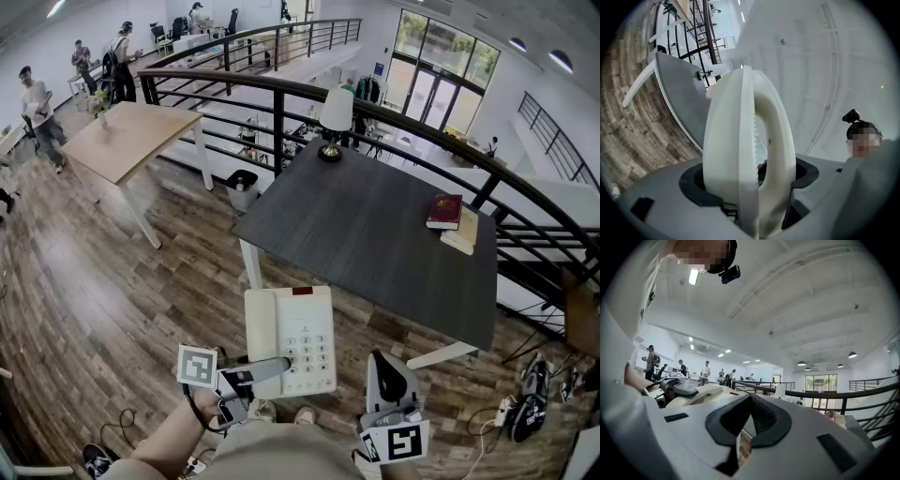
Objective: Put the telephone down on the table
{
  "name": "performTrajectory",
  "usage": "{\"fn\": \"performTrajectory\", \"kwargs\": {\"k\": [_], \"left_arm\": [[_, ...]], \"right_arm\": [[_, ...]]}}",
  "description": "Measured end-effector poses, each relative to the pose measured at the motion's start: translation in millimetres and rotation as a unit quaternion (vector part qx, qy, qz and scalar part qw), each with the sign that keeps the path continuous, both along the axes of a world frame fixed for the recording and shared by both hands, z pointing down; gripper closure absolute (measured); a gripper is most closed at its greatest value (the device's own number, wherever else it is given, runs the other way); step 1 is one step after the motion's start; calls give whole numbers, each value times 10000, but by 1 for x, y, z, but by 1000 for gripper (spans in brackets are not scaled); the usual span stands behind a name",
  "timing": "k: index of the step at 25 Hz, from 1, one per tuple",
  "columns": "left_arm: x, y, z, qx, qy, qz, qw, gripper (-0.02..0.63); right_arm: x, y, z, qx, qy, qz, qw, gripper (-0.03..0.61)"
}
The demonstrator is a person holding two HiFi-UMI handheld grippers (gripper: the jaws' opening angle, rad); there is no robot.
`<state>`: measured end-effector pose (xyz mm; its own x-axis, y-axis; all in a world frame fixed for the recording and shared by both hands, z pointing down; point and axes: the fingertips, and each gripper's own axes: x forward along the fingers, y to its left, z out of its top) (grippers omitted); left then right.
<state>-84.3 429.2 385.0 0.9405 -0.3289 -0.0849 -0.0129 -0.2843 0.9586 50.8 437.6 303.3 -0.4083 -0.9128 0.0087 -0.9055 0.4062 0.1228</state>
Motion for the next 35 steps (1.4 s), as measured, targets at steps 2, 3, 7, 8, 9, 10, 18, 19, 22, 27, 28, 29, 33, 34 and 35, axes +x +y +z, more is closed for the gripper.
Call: {"fn": "performTrajectory", "kwargs": {"k": [2, 3, 7, 8, 9, 10, 18, 19, 22, 27, 28, 29, 33, 34, 35], "left_arm": [[1, 0, -1, 44, -59, 44, 10000, 212], [2, 0, -1, 49, -80, 63, 9999, 212], [11, 0, 6, -49, -79, 82, 9999, 212], [13, 0, 7, -56, -71, 83, 9999, 212], [16, 0, 8, -56, -55, 88, 9999, 212], [18, 1, 8, -66, -39, 92, 9999, 212], [33, -3, 16, -151, -123, 99, 9998, 212], [36, -3, 16, -161, -115, 96, 9998, 212], [44, -2, 16, -200, -58, 64, 9998, 212], [65, 0, 16, -198, -52, -37, 9998, 212], [69, 0, 16, -188, -51, -60, 9998, 212], [73, 0, 16, -178, -58, -80, 9998, 212], [82, -1, 19, -123, -148, -122, 9997, 212], [84, -1, 18, -120, -135, -136, 9997, 212], [85, -2, 18, -114, -108, -149, 9998, 212]], "right_arm": [[-1, -1, -2, 3, 3, 0, 10000, 578], [0, -2, -3, 4, 5, 3, 10000, 578], [8, -5, 1, 1, 0, 16, 10000, 578], [11, -5, 3, 5, -23, 20, 10000, 578], [14, -6, 4, 10, -67, 23, 10000, 578], [16, -6, 4, 14, -130, 24, 9999, 578], [37, -13, 14, -51, -223, 24, 9997, 578], [39, -13, 15, -48, -214, 13, 9998, 578], [47, -13, 18, -59, -211, -12, 9998, 578], [72, -10, 21, -42, -261, -62, 9996, 578], [77, -9, 21, -34, -266, -77, 9996, 578], [81, -9, 22, -30, -271, -89, 9996, 578], [93, -7, 28, -36, -296, -125, 9995, 578], [95, -8, 30, -31, -298, -138, 9995, 578], [96, -8, 32, -28, -298, -149, 9994, 578]]}}
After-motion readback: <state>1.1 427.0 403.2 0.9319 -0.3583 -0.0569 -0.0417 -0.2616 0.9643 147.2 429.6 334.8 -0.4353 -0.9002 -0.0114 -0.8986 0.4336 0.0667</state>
